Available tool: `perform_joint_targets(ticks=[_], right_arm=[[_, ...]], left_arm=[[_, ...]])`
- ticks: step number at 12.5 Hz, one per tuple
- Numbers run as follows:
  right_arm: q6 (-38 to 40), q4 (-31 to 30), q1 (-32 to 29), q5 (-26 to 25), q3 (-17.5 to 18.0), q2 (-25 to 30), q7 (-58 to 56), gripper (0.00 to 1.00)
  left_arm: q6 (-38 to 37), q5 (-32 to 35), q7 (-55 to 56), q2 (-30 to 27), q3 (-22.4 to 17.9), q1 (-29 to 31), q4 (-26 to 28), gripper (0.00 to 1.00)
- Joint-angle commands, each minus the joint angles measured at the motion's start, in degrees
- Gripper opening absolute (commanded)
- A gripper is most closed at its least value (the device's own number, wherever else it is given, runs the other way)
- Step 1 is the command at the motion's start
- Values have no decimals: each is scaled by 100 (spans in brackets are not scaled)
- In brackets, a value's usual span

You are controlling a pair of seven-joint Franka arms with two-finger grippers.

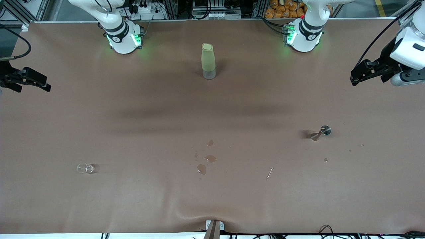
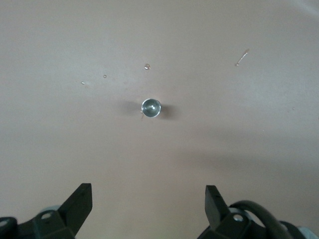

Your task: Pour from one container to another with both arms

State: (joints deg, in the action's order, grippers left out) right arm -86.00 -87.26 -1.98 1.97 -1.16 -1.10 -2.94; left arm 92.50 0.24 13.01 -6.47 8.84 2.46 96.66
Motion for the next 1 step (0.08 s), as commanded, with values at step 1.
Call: perform_joint_targets(ticks=[1], right_arm=[[-5,-19,67,-57,-60,31,13,100]], left_arm=[[-197,-103,-79,-73,-22,9,-103,100]])
